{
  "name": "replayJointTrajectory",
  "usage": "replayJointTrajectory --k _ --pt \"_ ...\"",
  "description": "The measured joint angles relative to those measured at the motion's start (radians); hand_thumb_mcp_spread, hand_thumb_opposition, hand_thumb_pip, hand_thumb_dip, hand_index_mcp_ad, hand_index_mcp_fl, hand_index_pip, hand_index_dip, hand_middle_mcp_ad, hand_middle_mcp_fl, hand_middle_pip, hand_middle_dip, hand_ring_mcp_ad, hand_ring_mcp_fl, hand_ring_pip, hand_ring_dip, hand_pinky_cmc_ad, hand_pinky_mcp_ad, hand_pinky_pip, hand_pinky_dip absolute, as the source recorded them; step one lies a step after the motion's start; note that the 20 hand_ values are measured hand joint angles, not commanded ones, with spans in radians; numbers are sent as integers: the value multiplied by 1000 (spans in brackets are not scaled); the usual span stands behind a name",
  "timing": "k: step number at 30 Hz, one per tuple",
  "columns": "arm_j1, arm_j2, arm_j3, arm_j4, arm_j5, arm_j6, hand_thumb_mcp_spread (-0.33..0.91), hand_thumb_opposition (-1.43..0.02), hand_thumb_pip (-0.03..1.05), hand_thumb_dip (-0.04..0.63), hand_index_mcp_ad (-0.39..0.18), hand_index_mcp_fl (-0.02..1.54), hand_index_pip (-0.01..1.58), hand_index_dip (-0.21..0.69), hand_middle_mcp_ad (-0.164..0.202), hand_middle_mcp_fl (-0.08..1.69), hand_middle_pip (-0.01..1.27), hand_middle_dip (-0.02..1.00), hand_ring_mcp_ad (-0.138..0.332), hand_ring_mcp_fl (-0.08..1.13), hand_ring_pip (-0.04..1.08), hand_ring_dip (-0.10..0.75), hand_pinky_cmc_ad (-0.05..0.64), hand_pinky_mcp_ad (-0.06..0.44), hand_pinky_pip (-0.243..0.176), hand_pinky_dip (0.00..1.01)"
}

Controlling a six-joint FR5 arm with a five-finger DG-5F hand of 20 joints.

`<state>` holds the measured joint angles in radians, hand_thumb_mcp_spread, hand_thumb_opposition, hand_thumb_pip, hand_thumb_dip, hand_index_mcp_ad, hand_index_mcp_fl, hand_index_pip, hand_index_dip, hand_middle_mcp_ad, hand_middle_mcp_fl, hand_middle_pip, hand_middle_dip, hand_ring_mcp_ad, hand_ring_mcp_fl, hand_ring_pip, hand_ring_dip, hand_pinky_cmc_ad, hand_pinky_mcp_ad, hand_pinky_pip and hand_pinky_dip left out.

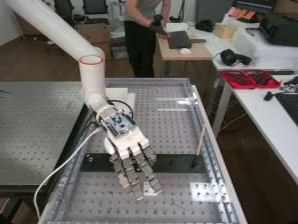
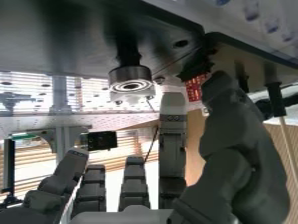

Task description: Grab the pcb board and place it in the clear container

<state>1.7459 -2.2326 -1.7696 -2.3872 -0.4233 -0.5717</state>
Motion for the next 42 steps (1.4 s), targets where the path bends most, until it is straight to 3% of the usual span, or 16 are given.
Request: replayJointTrajectory --k 10,18,30,42 --pt "-2 -4 14 -32 -10 18 365 -852 602 237 -75 318 1550 112 80 40 138 110 208 0 70 -17 314 180 -119 541" --pt "-1 -9 23 -67 -19 35 354 -855 646 257 -72 169 1506 105 80 19 138 110 209 0 70 -14 314 180 -117 599" --pt "7 3 9 -39 -28 7 360 -860 721 257 -75 169 1499 108 80 17 138 110 209 2 70 -14 314 180 -119 632" --pt "2 6 10 -64 -39 28 363 -848 723 253 -77 202 1506 101 80 17 138 106 209 2 68 -14 314 178 -119 632"
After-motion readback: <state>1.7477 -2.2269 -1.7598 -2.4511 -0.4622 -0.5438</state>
